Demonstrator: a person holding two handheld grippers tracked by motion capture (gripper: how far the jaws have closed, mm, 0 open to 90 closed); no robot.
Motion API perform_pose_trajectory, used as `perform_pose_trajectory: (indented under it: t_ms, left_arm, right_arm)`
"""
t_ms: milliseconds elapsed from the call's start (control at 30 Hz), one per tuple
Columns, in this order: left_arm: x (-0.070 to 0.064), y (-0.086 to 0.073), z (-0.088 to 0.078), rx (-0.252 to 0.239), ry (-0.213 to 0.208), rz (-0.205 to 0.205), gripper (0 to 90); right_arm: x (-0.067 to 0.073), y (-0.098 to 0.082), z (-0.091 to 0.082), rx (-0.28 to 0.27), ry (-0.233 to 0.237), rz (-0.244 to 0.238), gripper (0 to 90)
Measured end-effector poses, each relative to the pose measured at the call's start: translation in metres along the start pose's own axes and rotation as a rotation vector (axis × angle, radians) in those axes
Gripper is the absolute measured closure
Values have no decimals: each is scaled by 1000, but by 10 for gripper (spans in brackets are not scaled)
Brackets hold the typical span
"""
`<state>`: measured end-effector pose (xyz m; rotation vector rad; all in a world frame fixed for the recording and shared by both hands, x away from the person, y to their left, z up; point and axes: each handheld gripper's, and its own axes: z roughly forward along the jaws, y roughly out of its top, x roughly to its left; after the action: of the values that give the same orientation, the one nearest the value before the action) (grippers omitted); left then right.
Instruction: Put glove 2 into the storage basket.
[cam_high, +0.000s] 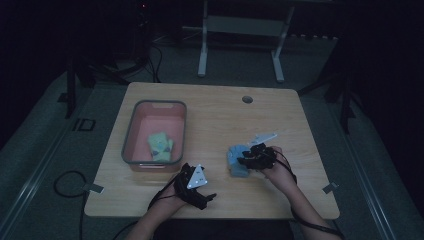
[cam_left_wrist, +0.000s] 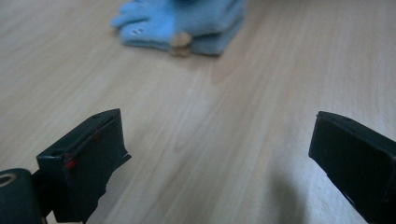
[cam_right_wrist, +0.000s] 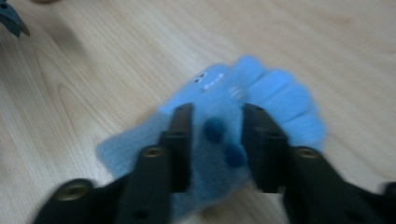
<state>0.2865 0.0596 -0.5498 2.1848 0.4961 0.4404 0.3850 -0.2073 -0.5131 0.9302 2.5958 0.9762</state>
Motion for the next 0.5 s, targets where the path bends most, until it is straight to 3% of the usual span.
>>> perform_pose_trajectory:
  t_ms: [67, 100, 133, 167, 200, 233, 367, 500]
  left_arm:
    - [0, 0, 0, 0, 0, 0, 34]
    - [3, 3, -3, -17, 8, -35, 43]
    - [3, 3, -3, -17, 8, -35, 44]
    - [3, 5, -5, -10, 7, -61, 44]
    - [3, 5, -5, -10, 7, -61, 43]
    - [3, 6, -5, -12, 3, -68, 43]
    - [1, 9, -4, -8, 5, -70, 43]
    - [2, 15, -4, -35, -44, -62, 44]
  right_arm:
    - [-1, 0, -2, -16, 2, 1, 574]
    - [-4, -1, -10, -46, 11, 21, 380]
    - [-4, -1, -10, -46, 11, 21, 380]
    - [-7, -3, -15, -67, 8, 29, 279]
    - [-7, -3, -15, -67, 8, 29, 279]
    - [-9, -6, -18, -74, 28, 27, 168]
    - [-13, -15, -20, -90, 48, 54, 137]
    - [-20, -23, -22, -123, 49, 61, 160]
